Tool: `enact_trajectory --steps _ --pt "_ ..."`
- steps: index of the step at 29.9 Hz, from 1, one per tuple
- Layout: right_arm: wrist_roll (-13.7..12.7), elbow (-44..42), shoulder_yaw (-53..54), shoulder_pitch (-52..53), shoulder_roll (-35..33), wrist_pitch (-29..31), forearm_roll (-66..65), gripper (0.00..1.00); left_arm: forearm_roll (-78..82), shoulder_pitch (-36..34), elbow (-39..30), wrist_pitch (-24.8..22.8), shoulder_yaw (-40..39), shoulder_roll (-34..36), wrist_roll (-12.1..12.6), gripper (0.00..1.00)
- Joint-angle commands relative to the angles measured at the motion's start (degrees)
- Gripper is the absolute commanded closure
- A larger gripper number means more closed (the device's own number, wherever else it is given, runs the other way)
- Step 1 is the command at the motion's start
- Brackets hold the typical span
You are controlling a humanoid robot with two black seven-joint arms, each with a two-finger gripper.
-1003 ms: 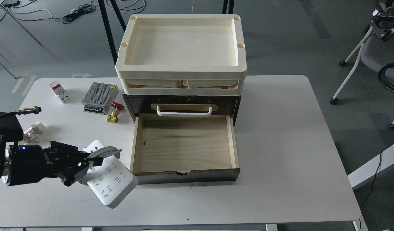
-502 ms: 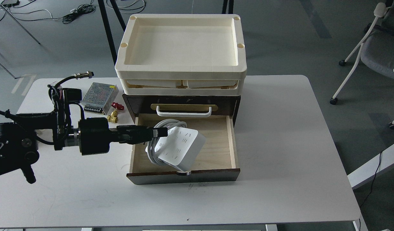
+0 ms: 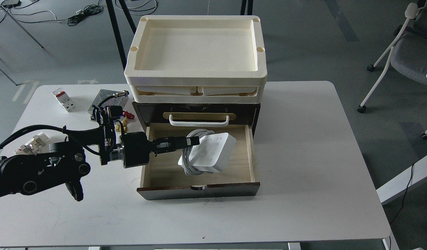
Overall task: Put charging cable into cabinet
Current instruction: 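Lower the power strip and cable onto the drawer bottom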
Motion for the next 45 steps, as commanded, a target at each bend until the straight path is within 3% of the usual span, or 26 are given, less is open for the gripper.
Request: enact_trajectory --steps 1,15,32,45 --pt "0.0 0.1 0.0 0.0 0.0 0.0 0.0 0.00 0.0 0.9 4.2 -0.1 0.2 -1.2 0.0 0.98" --pt "0.0 0.0 0.0 -0.1 0.0 0.0 0.0 0.00 0.0 2.8 8.3 -0.2 0.1 -1.2 0.0 0.97" --pt "0.1 -0.1 0.1 -0.7 0.1 0.0 0.0 0.00 0.0 2.3 2.3 -0.9 -1.7 2.0 0.0 0.97" --pt "0.4 -0.1 0.1 -1.2 0.4 0.0 0.0 0.00 -0.5 3.0 7.5 -0.3 -1.7 -0.3 0.0 0.97"
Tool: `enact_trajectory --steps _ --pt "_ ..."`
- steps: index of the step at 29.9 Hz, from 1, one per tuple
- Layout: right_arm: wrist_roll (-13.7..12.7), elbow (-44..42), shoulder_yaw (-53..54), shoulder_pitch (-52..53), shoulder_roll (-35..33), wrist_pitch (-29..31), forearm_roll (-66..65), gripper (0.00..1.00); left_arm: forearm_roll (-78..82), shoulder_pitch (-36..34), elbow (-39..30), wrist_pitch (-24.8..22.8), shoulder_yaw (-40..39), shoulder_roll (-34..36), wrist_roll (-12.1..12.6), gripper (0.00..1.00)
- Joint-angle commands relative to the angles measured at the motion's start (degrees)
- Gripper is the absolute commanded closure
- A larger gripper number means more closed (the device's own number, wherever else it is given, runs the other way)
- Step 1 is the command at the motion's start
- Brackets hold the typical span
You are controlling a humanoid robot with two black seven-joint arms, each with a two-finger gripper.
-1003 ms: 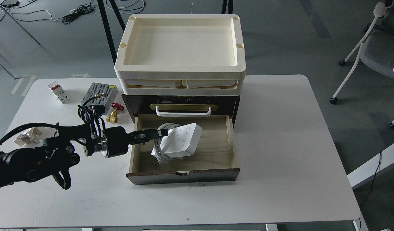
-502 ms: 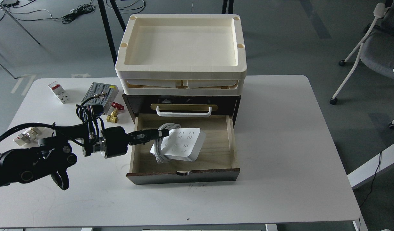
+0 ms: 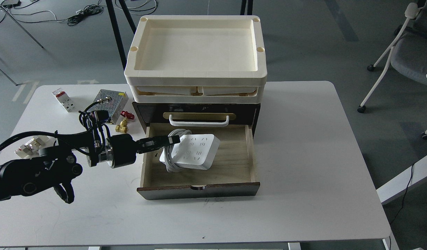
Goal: Put charging cable into cabinet
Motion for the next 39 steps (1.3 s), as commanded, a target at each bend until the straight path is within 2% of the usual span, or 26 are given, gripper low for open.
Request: enact_trajectory --steps 1,5,11,12,15,22,24,28,34,39 --pt "0.0 0.0 0.0 -0.1 0.2 0.0 0.0 0.00 0.1 0.1 1.4 0.2 0.1 -0.5 0.0 0.97" --pt "0.0 0.0 0.0 -0.1 0.1 0.0 0.0 0.00 0.0 0.3 4.5 0.1 0.1 -2.5 0.0 0.97" --pt "0.0 0.0 0.0 -0.2 0.1 0.0 0.0 0.00 0.1 1.0 4.6 -0.1 0.1 -3.0 0.0 0.91" --pt "0.0 0.0 0.0 -0.3 0.1 0.0 0.0 0.00 0.1 1.1 4.6 0.0 0.1 -3.0 0.0 0.88" --pt "0.0 0.0 0.0 -0.3 0.1 0.0 0.0 0.00 -0.1 1.2 4.6 0.3 -0.1 -3.5 0.0 0.70" --pt "0.0 0.0 0.0 -0.6 0.1 0.0 0.0 0.00 -2.3 1.2 4.5 -0.2 -2.5 -3.9 0.0 0.46" --pt "0.0 0.0 0.0 -0.6 0.1 0.0 0.1 0.00 -3.5 1.2 4.5 -0.3 -2.5 -3.8 0.0 0.40" --pt "0.0 0.0 0.1 -0.6 0.0 0.0 0.0 0.00 -6.4 1.5 4.2 -0.5 -2.5 -1.6 0.0 0.37" --pt "0.0 0.1 0.2 -0.6 0.0 0.0 0.1 0.00 -14.3 6.8 4.1 -5.5 -7.3 6.0 0.0 0.30" --pt "0.1 0.2 0.2 -0.6 0.4 0.0 0.1 0.00 -19.6 13.1 4.6 -12.7 -18.6 12.0 0.0 0.28"
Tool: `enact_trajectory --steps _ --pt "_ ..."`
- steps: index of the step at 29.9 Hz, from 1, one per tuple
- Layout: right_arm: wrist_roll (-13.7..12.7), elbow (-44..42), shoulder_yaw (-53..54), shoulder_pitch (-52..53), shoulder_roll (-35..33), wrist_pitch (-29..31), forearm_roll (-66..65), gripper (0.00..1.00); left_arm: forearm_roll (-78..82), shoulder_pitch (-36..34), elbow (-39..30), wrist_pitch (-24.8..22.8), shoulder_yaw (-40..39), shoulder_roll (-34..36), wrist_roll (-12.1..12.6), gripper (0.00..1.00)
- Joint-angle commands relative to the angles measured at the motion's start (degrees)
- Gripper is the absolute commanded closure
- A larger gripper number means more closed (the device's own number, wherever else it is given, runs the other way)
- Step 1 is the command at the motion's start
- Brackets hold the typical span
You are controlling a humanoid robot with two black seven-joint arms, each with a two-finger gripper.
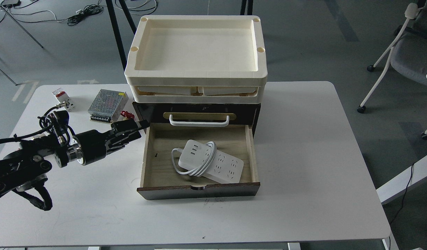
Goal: Put charging cable into cabinet
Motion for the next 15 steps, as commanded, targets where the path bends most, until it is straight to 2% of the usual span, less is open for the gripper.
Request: enact_trajectory --steps 1,2,9,12,15 --pt "0.1 0.2 0.2 0.0 0.6 0.0 0.0 0.00 -4.4 3.9 0.5 -6.8 -9.1 3.6 0.0 0.26" --pt "0.1 0.2 0.3 -0.1 0.8 0.0 0.0 0.00 -6.6 4.4 1.1 -9.5 -12.1 4.2 0.0 0.24" --pt "0.2 0.8 0.7 -0.3 4.2 0.0 0.3 0.00 -23.1 2.3 15.4 -9.5 -33.0 3.7 0.0 0.21" --pt "1.7 3.2 0.9 -1.9 6.9 0.0 1.0 0.00 -25.9 -2.3 19.1 -9.5 -37.0 1.0 0.0 0.21" --pt "1.9 8.4 1.0 -3.1 9.5 0.0 0.8 0.00 -26.2 -7.3 20.4 -9.5 -36.7 -0.5 0.0 0.20"
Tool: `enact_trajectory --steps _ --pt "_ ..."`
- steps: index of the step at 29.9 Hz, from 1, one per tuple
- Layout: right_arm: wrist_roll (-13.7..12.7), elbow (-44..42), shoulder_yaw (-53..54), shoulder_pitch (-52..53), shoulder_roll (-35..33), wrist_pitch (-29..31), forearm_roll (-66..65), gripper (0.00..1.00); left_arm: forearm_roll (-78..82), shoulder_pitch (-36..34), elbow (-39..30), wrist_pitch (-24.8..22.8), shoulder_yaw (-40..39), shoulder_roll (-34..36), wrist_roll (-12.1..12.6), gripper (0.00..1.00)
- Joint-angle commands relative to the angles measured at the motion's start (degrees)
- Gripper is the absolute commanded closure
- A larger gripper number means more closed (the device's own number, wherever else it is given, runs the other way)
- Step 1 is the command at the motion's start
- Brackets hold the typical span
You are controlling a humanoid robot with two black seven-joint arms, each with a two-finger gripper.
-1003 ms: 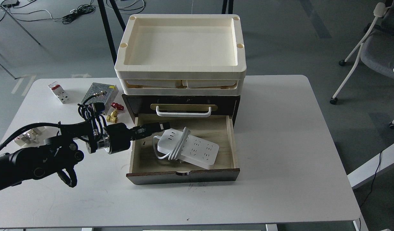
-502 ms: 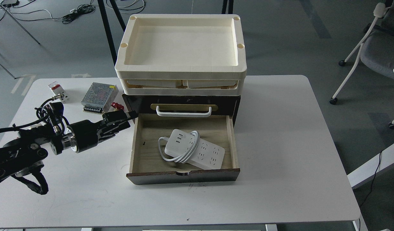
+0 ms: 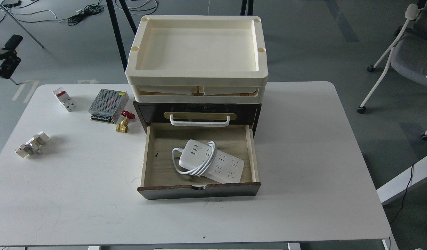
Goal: Put charging cable into cabinet
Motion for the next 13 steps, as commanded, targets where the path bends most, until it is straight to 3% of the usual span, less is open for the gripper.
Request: enact_trajectory --steps 1,6,13 --pt "0.4 5.7 0.1 -1.0 3.3 0.0 -0.2 0.00 -0.6 -5.2 2.0 0.0 -0.4 -1.7 0.0 0.19" --pt "0.4 8.6 -0.4 0.9 8.6 0.0 -1.3 0.00 -0.5 -5.4 3.1 0.0 -0.1 -5.5 0.0 0.14" --pt "0.6 5.8 0.9 2.8 8.6 0.0 -1.5 0.00 -0.5 -2.2 4.0 0.0 -0.2 -6.4 0.0 0.13"
